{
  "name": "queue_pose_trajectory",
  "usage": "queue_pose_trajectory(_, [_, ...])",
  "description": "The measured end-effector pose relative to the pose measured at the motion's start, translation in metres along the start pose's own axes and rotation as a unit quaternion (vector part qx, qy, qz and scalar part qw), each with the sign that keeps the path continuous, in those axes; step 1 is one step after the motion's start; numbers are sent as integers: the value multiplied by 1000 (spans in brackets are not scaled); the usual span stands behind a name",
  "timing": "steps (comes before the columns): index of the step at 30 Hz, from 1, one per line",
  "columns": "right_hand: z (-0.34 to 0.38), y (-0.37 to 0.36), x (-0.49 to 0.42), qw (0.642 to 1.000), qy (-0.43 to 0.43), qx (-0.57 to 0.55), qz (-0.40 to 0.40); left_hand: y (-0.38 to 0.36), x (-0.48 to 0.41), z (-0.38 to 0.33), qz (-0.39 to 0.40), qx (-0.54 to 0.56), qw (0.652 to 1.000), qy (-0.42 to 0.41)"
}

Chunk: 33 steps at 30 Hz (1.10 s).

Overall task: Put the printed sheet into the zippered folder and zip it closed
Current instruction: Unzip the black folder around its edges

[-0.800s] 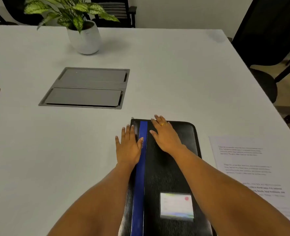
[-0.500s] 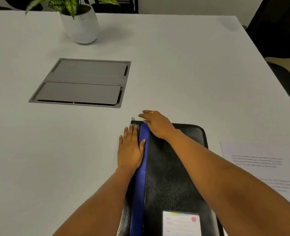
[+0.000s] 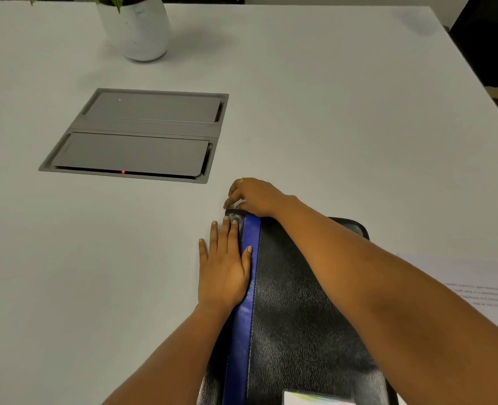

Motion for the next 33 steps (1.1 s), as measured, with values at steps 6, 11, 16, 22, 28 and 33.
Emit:
queue_pose_trajectory(6, [-1,4,-3,999,9,-31,-3,1,1,-1,-3,5,1000,3])
queue_pose_trajectory(11, [-12,2,5,993,-5,-118,-12,3,2,0,-5,5,1000,6])
queue_pose_trajectory(16, [-19,3,11,990,-12,-138,-17,1,1,3,4,-11,1000,19])
queue_pose_trajectory(22, [-27,8,18,990,-8,-139,-21,0,2,6,16,-31,999,33])
queue_pose_trajectory(28, [-36,13,28,992,1,-129,-5,0,2,6,27,-30,998,37])
queue_pose_trajectory(33, [-49,18,41,992,-7,-125,14,2,3,5,26,-33,998,36])
Point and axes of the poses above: each hand's wrist, its own x-axis away from the middle knuckle, its own y-axis out of the back of the hand, z = x × y, the point moved 10 cm from there along -x, towards the middle knuckle, and after that the axes turned 10 degrees about -x, right-handed, at the moved point
